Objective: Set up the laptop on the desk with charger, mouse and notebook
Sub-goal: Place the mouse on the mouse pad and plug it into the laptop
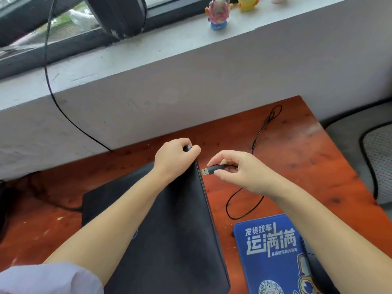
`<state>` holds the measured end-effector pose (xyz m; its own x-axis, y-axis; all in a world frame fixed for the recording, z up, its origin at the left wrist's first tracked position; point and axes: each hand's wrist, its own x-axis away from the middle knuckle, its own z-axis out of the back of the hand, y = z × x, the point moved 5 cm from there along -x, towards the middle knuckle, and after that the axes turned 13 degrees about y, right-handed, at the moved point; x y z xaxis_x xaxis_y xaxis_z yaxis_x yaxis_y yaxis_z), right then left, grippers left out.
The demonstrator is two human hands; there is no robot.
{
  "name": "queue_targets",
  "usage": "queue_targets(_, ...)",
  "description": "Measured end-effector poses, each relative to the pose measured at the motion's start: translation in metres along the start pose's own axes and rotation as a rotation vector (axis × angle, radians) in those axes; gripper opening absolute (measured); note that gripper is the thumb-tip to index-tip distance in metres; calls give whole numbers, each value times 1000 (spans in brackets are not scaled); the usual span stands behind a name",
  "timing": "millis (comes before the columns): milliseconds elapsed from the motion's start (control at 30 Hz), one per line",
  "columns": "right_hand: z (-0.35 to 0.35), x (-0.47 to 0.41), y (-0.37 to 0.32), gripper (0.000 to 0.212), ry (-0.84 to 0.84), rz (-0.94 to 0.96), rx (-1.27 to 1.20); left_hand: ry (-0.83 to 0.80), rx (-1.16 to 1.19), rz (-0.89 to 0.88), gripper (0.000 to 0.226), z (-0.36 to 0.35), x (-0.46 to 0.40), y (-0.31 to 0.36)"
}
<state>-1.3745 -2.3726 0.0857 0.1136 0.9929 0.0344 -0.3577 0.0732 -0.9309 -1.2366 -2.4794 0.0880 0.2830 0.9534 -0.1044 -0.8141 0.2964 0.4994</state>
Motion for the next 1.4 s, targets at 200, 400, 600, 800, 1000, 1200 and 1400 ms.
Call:
queue_targets(200, -2, -4, -2, 18, 54, 32, 134, 5, 16, -7, 28, 2, 3, 2)
queue_targets(400, -3, -4, -4, 18, 56, 57, 193, -14, 36, 8, 31, 5, 3, 3)
queue_targets(600, -1, -3, -9, 18, 74, 71, 174, -12, 33, 2, 28, 4, 3, 3)
queue_targets(800, -1, -4, -13, 20, 81, 112, 288, -18, 33, 4, 29, 4, 3, 3)
queue_targets(1000, 1, -7, -11, 17, 20, 87, 286, -23, 32, 2, 29, 1, 4, 3)
queue_targets(1200, -8, -1, -10, 20, 109, 121, 218, -13, 37, 17, 32, 3, 3, 2)
queue_targets(1400, -15, 2, -6, 20, 112, 103, 214, -10, 15, 19, 27, -3, 2, 3)
